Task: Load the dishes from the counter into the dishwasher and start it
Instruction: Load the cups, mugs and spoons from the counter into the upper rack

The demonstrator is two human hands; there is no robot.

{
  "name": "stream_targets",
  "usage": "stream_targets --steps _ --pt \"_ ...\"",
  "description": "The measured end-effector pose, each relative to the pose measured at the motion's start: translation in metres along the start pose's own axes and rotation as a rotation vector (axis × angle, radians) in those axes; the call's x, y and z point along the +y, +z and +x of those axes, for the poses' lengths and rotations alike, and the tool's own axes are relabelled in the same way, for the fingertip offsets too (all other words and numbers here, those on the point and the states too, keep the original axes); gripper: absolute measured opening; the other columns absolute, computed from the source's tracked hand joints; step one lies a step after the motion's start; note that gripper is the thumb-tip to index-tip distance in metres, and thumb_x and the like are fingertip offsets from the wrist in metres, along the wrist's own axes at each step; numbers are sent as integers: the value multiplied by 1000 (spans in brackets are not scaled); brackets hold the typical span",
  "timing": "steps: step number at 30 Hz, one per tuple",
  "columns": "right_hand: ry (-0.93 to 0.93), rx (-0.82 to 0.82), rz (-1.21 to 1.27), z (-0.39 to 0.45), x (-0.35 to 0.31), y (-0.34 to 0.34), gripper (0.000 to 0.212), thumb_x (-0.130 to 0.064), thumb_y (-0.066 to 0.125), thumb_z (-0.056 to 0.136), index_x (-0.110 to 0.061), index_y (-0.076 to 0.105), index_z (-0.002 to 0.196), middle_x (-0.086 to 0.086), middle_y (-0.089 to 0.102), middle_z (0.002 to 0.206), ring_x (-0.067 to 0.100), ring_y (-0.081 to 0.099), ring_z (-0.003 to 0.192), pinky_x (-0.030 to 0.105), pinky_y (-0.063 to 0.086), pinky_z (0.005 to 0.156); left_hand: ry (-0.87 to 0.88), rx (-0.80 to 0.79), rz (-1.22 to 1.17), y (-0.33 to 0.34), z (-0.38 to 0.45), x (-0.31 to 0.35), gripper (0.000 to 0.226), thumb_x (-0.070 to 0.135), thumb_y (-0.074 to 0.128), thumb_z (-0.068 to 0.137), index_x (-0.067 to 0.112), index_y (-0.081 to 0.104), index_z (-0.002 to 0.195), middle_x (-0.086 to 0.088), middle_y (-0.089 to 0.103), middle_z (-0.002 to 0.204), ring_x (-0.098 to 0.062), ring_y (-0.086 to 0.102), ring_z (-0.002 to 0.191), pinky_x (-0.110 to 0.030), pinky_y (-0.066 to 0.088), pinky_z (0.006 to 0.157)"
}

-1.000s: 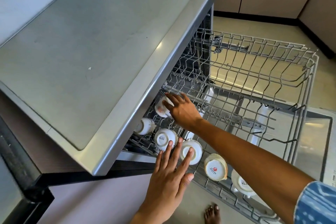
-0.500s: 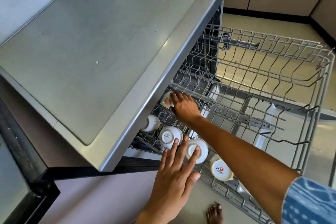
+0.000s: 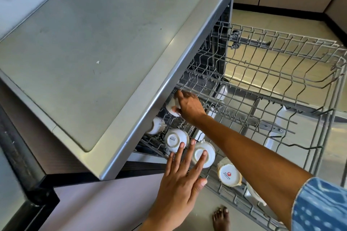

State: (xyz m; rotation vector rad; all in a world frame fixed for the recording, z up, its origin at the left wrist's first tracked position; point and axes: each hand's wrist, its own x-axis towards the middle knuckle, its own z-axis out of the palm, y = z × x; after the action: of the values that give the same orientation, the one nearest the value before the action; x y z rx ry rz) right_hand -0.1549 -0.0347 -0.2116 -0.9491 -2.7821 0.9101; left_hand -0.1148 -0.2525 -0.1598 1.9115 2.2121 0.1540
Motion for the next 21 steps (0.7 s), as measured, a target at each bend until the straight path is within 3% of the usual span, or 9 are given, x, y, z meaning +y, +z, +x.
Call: stream_targets --steps 2,4,8,15,17,21 --pt "-8 -27 -76 2 1 -1 66 -25 54 93 -8 16 144 20 35 144 33 29 135 43 16 114 -1 -4 -2 0 0 0 51 46 17 102 28 22 151 -4 11 159 -26 8 146 -40 6 115" --pt "-46 -54 -218 6 4 -8 81 -12 59 89 -12 6 150 19 23 150 33 22 137 44 17 114 -1 -4 -4 0 0 0 51 46 17 102 29 22 151 -4 11 159 -27 9 146 -40 6 115" --pt "-184 -41 -392 14 10 -20 69 -1 53 88 -17 21 147 14 29 145 28 32 129 40 31 107 -6 -15 -5 0 0 0 52 46 16 102 29 23 150 -4 13 159 -27 10 146 -39 6 115" --pt "-292 -171 -313 24 23 -31 74 -6 58 87 -11 15 148 14 31 149 24 26 139 50 4 116 3 -1 -5 0 0 -1 52 46 18 102 27 24 150 -5 12 159 -28 9 146 -39 6 115" --pt "-335 -180 -329 26 22 -39 76 -12 61 87 -12 17 148 14 31 149 25 29 138 51 8 116 5 8 -4 -1 -1 0 51 45 19 102 27 24 150 -5 12 159 -28 8 146 -39 6 115" --pt "-388 -204 -244 34 13 -49 64 -23 65 86 -14 35 141 16 45 137 28 52 118 44 36 107 6 15 -10 -1 -1 1 51 44 20 102 27 24 150 -4 12 159 -27 7 146 -38 4 116"
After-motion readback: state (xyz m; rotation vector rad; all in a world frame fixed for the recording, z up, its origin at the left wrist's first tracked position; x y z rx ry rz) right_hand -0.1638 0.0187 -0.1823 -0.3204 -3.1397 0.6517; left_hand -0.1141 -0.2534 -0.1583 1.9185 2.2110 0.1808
